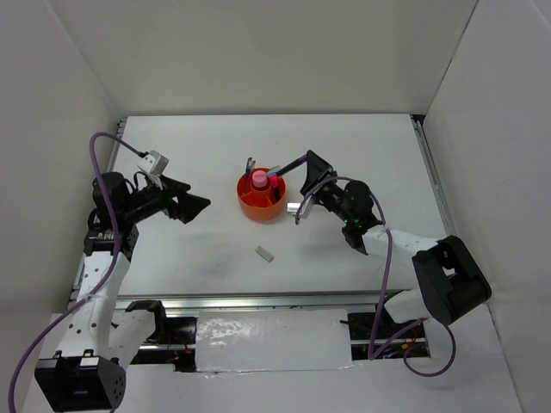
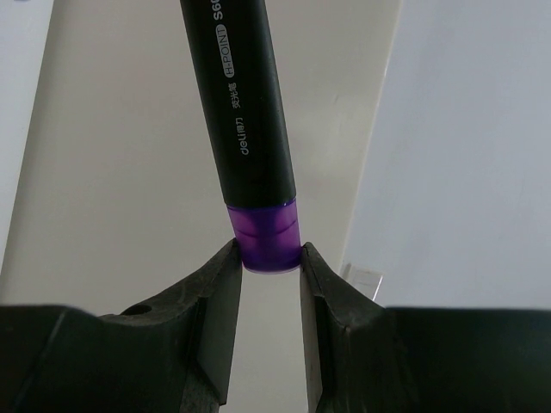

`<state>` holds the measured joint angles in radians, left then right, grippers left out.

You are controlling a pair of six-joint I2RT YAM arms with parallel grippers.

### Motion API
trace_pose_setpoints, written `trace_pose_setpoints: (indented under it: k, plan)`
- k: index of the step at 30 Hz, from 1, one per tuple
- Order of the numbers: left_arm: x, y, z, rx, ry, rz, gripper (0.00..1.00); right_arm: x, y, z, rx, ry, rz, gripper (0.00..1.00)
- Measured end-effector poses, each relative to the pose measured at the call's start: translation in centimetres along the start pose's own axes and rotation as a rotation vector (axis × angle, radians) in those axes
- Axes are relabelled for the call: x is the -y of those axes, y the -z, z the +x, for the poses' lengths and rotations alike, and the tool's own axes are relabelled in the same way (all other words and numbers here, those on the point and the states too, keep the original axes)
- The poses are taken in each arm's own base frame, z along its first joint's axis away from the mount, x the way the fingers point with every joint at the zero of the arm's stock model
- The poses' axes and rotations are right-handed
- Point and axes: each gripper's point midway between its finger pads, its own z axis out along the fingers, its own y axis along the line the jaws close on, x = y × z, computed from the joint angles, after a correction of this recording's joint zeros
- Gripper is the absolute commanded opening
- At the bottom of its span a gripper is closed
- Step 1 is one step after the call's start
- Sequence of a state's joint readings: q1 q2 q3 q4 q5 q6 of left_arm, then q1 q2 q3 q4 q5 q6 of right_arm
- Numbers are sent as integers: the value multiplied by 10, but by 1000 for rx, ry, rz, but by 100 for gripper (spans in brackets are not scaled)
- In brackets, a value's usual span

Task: Sort the stationery into containers
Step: Place the pen in the storage box.

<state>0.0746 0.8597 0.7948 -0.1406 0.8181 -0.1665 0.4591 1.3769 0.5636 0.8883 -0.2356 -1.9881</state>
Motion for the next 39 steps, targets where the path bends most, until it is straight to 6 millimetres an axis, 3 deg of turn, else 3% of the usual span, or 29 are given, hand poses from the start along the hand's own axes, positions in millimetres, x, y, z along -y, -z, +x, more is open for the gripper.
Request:
trace_pose_setpoints:
  k: [6,21,39]
  plan:
    - [-1,1,-1,6,6,1,99,-4,-1,-7,48,-6,-9,0]
    - [-3,2,2,7,26,4,99,-46,6,-16,75,-47,-187,0]
    - [-7,5,0,22,22,-1,99,-61,-7,-28,38,-38,-263,3]
